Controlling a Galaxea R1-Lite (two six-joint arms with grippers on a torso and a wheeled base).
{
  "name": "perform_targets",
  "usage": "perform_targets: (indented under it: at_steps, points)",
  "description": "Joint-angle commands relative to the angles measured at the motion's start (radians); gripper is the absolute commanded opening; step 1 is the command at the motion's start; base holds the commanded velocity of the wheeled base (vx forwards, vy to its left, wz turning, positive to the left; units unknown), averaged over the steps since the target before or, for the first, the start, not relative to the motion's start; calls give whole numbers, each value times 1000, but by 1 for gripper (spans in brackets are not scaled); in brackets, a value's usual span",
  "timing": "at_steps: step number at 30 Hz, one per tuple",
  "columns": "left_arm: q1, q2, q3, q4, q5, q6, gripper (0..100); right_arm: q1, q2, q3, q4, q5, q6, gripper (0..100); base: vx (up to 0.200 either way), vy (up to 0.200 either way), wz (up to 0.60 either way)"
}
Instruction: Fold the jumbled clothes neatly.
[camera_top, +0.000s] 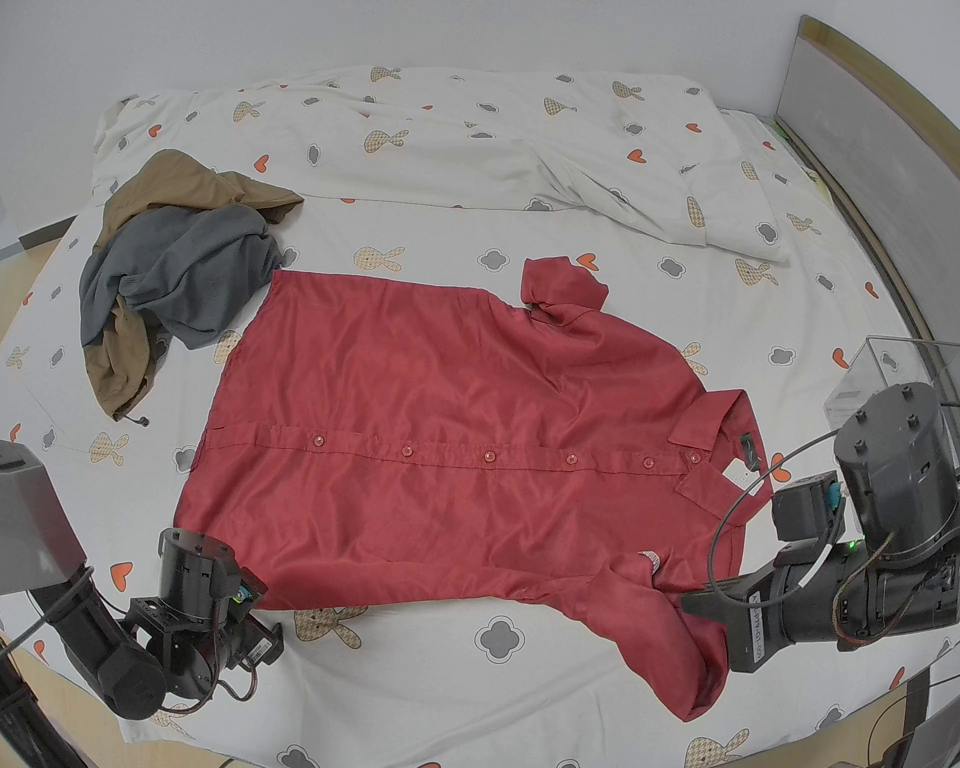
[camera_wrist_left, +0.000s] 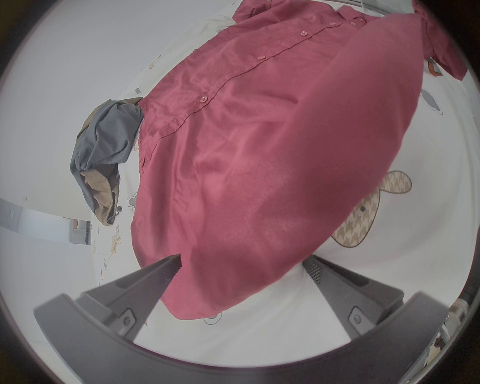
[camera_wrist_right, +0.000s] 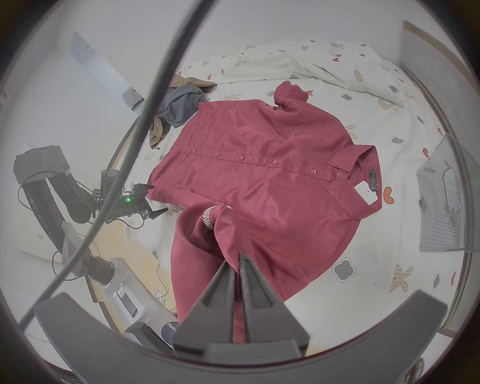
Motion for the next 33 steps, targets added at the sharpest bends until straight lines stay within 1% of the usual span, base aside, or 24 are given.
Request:
perform_targets:
  at_steps: [1, 6, 11, 15, 22, 31, 32, 33]
  points:
    - [2, 18, 4, -5, 5, 1, 100, -1, -2, 14, 0, 6, 1, 0, 0, 0, 0]
    - [2, -5, 30, -5, 5, 1, 100, -4, -2, 23, 0, 20, 5, 0, 0, 0, 0]
    - [-6, -75, 73, -6, 3, 1, 100, -6, -2, 34, -1, 20, 7, 0, 0, 0, 0]
    - [-7, -130, 73, -2, 3, 2, 100, -7, -1, 35, -1, 22, 8, 0, 0, 0, 0]
    - [-3, -75, 42, -12, 5, 8, 100, -13, -1, 37, -1, 35, 8, 0, 0, 0, 0]
    - [5, -54, 25, -20, 5, 8, 100, -13, -1, 55, -11, 37, 8, 0, 0, 0, 0]
    - [5, -44, 25, -20, 5, 7, 0, -15, -1, 55, -11, 37, 8, 0, 0, 0, 0]
    - [5, -43, 25, -20, 5, 7, 0, -15, -1, 55, -11, 37, 8, 0, 0, 0, 0]
